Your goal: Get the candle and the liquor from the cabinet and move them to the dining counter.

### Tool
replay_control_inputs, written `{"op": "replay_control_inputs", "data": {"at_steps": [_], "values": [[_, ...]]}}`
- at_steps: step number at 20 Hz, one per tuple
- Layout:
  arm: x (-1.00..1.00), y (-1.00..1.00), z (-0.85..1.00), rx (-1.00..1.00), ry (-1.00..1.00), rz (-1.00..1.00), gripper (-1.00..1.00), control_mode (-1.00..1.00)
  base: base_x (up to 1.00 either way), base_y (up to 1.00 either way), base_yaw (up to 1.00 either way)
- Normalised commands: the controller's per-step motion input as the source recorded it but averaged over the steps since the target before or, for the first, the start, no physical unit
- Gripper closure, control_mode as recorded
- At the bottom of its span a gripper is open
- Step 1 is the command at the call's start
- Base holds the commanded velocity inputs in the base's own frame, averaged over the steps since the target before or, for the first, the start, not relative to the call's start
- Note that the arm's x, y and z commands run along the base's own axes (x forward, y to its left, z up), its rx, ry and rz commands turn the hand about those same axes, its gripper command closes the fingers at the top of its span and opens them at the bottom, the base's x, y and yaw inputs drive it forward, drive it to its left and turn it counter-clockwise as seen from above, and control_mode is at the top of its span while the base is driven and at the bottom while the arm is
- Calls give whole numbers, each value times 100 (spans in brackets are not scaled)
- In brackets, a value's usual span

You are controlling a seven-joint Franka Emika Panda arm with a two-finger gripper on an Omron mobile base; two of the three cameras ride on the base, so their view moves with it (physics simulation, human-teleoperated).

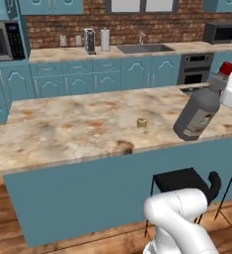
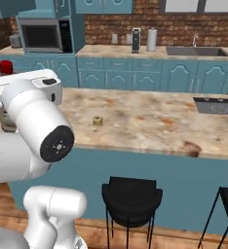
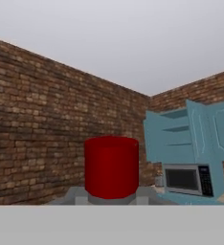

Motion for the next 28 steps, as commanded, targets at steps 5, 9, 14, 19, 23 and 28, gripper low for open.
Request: {"op": "replay_control_inputs", "data": {"at_steps": [5, 9, 14, 19, 23, 28], "values": [[0, 0, 0, 0, 0, 0, 100, 100, -20, -73, -15], [0, 0, 0, 0, 0, 0, 100, 100, 8, -72, 3], [0, 0, 0, 0, 0, 0, 100, 100, 27, -72, 22], [0, 0, 0, 0, 0, 0, 100, 100, 37, -48, 23], [0, 0, 0, 0, 0, 0, 100, 100, 55, -28, 20], [0, 0, 0, 0, 0, 0, 100, 100, 49, -16, 16]]}}
